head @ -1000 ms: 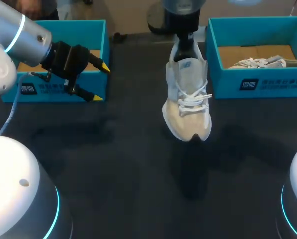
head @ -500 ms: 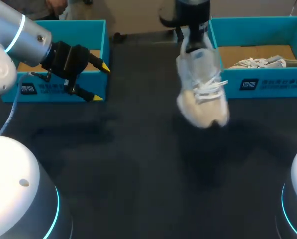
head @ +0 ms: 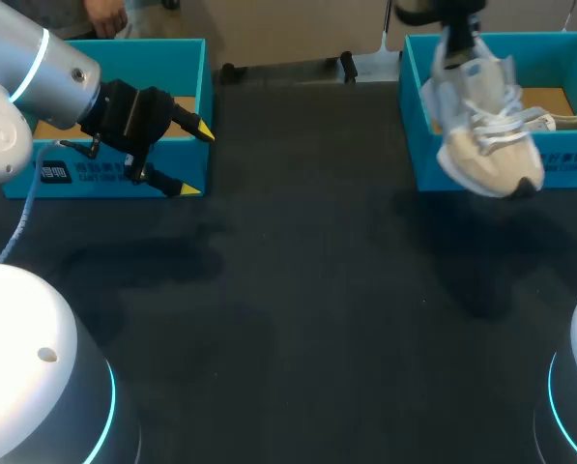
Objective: Take the shoe out of the shoebox, open the shoe tongue, remove and reinsert the insole, then place the shoe into the shoebox
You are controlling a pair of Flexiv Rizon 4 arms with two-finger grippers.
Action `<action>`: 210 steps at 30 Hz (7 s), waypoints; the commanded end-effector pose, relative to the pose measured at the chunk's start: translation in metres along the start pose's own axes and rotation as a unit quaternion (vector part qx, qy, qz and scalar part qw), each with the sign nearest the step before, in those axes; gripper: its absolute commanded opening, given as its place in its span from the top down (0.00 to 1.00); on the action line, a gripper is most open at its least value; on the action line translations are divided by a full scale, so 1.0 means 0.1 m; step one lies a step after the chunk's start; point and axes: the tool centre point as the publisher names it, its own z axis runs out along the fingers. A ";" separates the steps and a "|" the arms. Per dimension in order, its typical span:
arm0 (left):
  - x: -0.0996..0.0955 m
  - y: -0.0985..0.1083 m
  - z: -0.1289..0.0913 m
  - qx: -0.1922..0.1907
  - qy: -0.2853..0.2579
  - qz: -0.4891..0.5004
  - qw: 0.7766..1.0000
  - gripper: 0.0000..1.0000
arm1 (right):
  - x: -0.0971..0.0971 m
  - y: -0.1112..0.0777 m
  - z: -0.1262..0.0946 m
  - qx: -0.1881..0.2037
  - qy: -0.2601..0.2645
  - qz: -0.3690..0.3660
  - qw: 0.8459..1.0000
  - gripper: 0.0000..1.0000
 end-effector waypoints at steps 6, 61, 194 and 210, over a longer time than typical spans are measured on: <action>0.01 0.00 0.00 -0.002 0.000 0.000 1.000 0.00 | -0.13 -0.23 0.04 -0.038 -0.020 0.012 0.999 1.00; 0.01 0.00 0.00 -0.002 0.000 0.000 1.000 0.00 | -1.51 -2.13 1.29 0.017 0.038 -0.015 0.999 1.00; 0.01 0.00 0.00 -0.002 0.000 0.000 1.000 0.00 | -0.84 -2.73 1.45 0.170 0.002 0.731 0.661 1.00; 0.01 0.00 0.00 -0.002 0.000 0.000 1.000 0.00 | -0.83 -2.60 1.80 0.168 0.021 0.732 0.659 1.00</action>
